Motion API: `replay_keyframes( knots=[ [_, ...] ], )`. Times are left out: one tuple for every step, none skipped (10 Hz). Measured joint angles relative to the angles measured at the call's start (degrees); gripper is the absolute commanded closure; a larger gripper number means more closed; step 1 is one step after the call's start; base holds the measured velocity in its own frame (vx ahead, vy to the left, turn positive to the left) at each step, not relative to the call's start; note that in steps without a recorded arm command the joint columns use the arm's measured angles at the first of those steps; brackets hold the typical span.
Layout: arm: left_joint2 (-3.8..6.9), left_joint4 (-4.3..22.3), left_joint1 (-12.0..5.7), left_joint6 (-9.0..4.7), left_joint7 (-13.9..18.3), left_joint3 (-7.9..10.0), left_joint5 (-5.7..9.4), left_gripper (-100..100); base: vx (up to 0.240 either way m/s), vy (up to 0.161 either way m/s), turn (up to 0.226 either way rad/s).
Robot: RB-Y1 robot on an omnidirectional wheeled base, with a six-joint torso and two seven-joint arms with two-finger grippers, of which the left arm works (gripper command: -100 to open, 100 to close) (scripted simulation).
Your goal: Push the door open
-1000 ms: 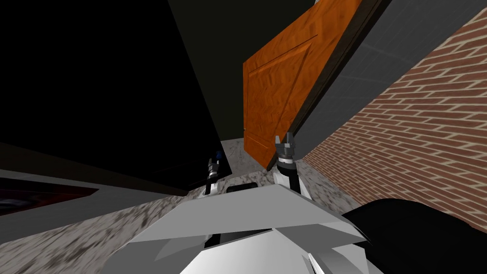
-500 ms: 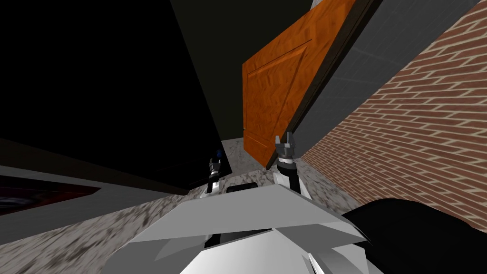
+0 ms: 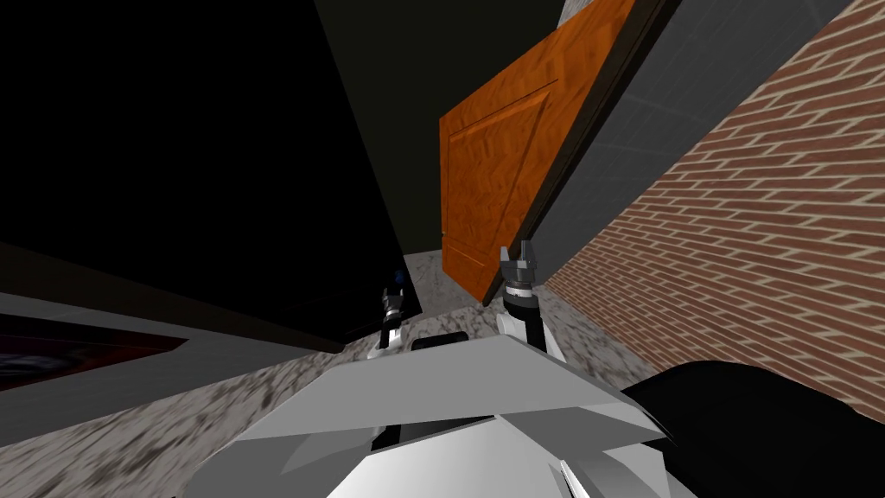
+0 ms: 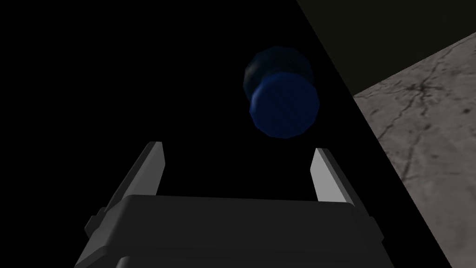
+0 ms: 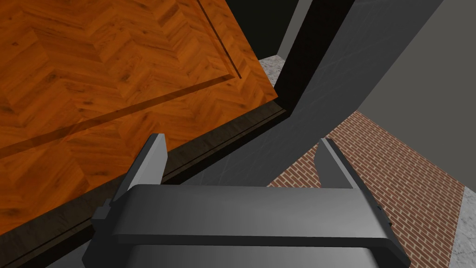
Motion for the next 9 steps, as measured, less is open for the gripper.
replay_keyframes(
  knots=[
    [-0.13,0.3,-0.27,0.00,1.6,-0.51,0.98,-100,-0.035,0.012,-0.011],
    [-0.23,0.8,-0.61,-0.13,2.7,-0.78,1.51,-100,-0.038,0.012,-0.018],
    [-0.40,1.3,-1.01,-0.25,4.2,-1.22,2.39,-100,-0.049,0.012,-0.031],
    [-0.67,1.5,-1.27,-0.25,5.9,-1.86,3.57,-100,-0.037,0.008,-0.013],
    [-0.81,1.6,-1.42,-0.18,7.1,-2.16,4.16,-100,-0.040,0.014,-0.015],
    [-0.99,1.8,-1.70,-0.12,8.5,-2.61,5.06,-100,-0.032,0.014,-0.012],
    [-1.11,2.0,-1.86,-0.14,9.6,-2.86,5.54,-100,-0.036,0.019,-0.017],
    [-1.29,2.6,-2.19,-0.31,11.0,-3.28,6.29,-100,-0.055,0.024,-0.030],
    [-1.57,2.7,-2.46,-0.25,12.5,-3.80,7.34,-100,-0.041,0.011,-0.012]
  ],
)
